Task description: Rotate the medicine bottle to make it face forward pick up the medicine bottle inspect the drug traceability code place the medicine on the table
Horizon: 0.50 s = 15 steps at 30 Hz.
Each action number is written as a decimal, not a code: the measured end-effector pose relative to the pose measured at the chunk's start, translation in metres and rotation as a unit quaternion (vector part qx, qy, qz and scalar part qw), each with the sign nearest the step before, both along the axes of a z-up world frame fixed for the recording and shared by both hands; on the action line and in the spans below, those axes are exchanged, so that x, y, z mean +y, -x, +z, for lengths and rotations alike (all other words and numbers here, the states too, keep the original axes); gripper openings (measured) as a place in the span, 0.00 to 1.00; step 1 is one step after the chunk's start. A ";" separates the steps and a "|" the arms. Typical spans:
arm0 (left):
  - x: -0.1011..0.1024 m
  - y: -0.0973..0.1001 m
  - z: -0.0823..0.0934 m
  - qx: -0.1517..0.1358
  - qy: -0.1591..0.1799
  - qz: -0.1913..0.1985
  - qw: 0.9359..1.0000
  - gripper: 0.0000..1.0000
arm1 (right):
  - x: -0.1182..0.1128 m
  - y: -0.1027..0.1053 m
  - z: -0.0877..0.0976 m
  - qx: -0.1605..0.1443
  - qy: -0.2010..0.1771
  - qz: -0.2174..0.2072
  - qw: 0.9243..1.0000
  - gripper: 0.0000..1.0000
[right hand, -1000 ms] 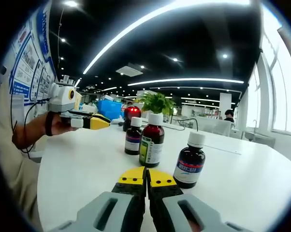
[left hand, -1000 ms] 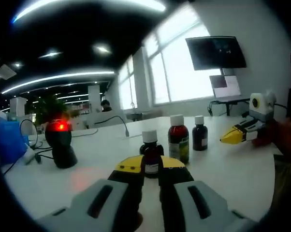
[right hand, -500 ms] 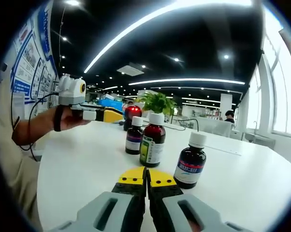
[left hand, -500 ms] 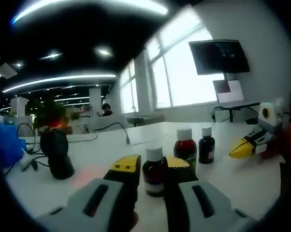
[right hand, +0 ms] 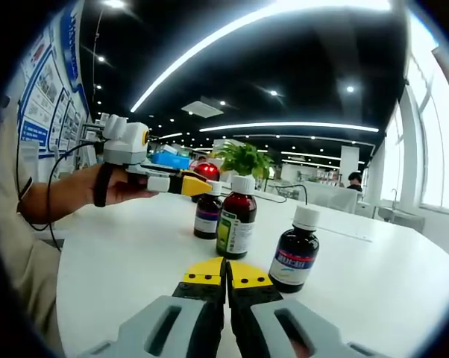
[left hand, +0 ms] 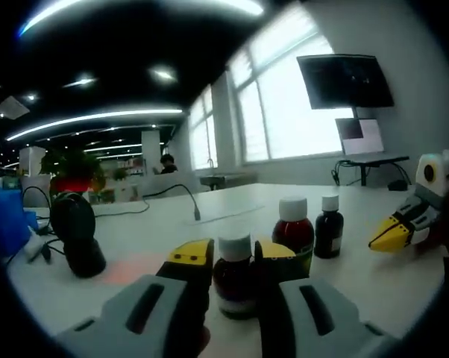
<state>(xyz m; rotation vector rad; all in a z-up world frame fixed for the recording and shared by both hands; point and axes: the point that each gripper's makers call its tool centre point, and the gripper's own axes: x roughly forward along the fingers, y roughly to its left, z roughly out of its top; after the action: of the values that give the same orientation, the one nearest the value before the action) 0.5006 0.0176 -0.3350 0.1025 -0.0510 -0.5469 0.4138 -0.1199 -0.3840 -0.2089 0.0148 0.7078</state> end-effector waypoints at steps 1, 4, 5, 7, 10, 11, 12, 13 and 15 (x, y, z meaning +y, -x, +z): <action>-0.001 0.000 0.000 0.000 0.000 0.001 1.000 0.15 | 0.000 0.000 0.000 0.000 -0.001 0.000 1.000 0.00; -0.003 -0.001 0.001 -0.001 0.002 0.006 1.000 0.15 | 0.001 0.001 0.001 -0.001 -0.001 0.001 1.000 0.00; -0.003 -0.003 0.000 0.001 0.002 0.008 1.000 0.15 | 0.001 0.001 0.001 -0.001 -0.001 0.001 1.000 0.00; -0.003 -0.006 0.000 0.002 0.004 0.012 1.000 0.15 | 0.001 0.002 0.001 -0.001 -0.001 0.001 1.000 0.00; -0.004 -0.010 0.000 0.001 0.003 0.013 1.000 0.16 | 0.002 0.002 0.001 -0.001 -0.002 0.001 1.000 0.00; -0.004 -0.011 0.001 0.001 0.004 0.013 1.000 0.16 | 0.002 0.002 0.001 -0.001 -0.002 0.001 1.000 0.00; -0.004 -0.012 0.001 0.002 0.006 0.013 1.000 0.16 | 0.002 0.003 0.001 -0.002 -0.002 0.001 1.000 0.00; -0.004 -0.012 0.001 0.002 0.007 0.013 1.000 0.15 | 0.003 0.003 0.001 -0.002 -0.001 0.002 1.000 0.00; -0.007 -0.010 0.001 0.004 0.007 0.009 1.000 0.14 | 0.002 0.002 0.001 -0.002 -0.001 0.002 1.000 0.00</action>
<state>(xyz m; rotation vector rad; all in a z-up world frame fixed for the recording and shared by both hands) 0.5107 0.0110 -0.3341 0.0874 -0.0464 -0.5290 0.4116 -0.1180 -0.3829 -0.2082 0.0110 0.7106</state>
